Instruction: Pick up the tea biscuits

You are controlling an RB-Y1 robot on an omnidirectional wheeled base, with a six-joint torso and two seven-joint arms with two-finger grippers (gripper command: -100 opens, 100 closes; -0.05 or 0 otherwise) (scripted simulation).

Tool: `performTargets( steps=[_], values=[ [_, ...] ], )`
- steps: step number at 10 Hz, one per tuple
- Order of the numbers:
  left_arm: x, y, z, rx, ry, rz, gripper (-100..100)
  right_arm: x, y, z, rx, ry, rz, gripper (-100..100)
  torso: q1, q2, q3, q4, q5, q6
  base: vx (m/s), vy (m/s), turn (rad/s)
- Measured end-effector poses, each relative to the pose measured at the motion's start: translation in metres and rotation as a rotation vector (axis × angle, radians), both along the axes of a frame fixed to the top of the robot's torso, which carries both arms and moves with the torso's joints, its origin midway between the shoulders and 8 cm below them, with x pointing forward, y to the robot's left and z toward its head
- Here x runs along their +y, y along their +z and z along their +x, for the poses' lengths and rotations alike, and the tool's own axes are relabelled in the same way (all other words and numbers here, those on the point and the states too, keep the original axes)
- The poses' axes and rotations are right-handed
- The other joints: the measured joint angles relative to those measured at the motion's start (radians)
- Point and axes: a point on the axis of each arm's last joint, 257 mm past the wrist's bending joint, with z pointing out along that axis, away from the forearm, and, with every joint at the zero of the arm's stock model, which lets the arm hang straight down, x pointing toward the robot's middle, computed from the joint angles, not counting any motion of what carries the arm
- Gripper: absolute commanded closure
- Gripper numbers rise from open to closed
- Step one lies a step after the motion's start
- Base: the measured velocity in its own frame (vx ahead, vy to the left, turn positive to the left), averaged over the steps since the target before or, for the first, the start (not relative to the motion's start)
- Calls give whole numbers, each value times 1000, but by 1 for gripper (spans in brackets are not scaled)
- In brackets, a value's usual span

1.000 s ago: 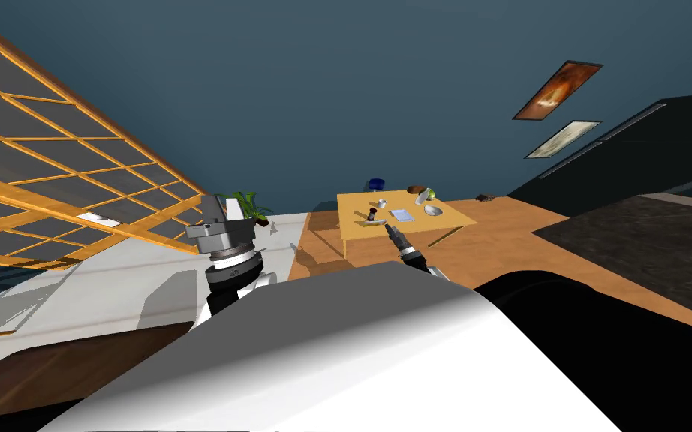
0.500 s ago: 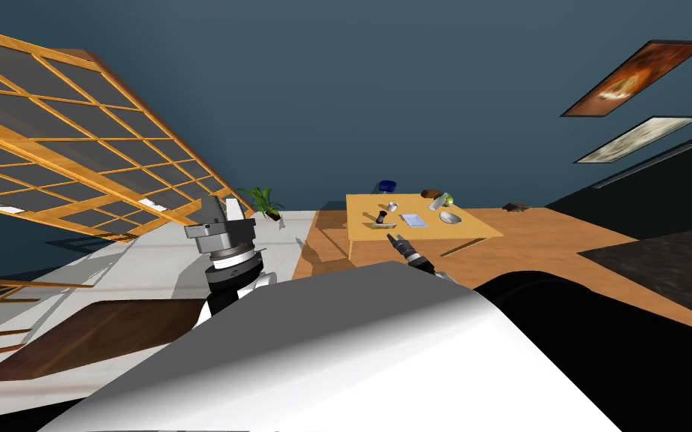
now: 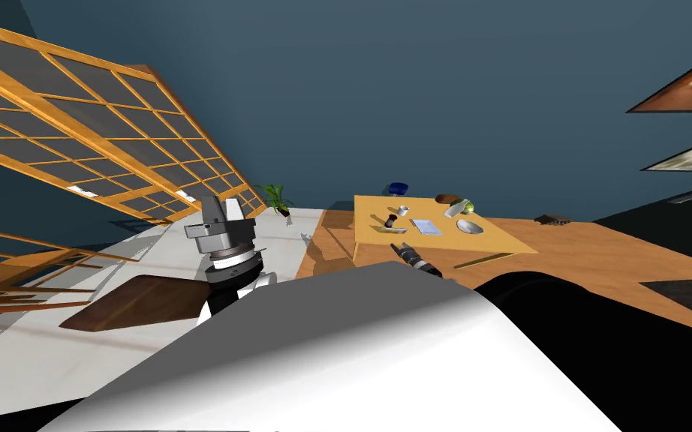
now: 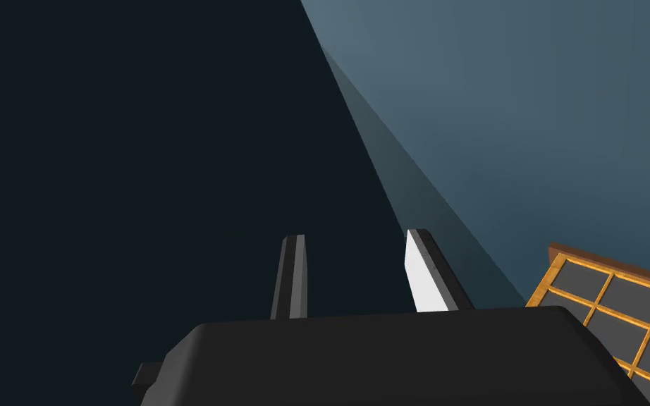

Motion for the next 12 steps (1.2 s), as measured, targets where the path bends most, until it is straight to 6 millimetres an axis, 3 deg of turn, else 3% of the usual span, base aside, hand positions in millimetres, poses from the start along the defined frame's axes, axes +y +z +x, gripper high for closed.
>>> performTargets(
  steps=[5,12],
  values=[
    [0,0,0,0,0,0,0,-53,-63,-65,239,53,-247,-100,0,-2,-1,0,0,-1,64,27,263],
    [0,0,0,0,0,0,0,-101,-104,-152,463,143,-472,-100,0,-1,-1,0,0,0,59,9,201]
  ],
)
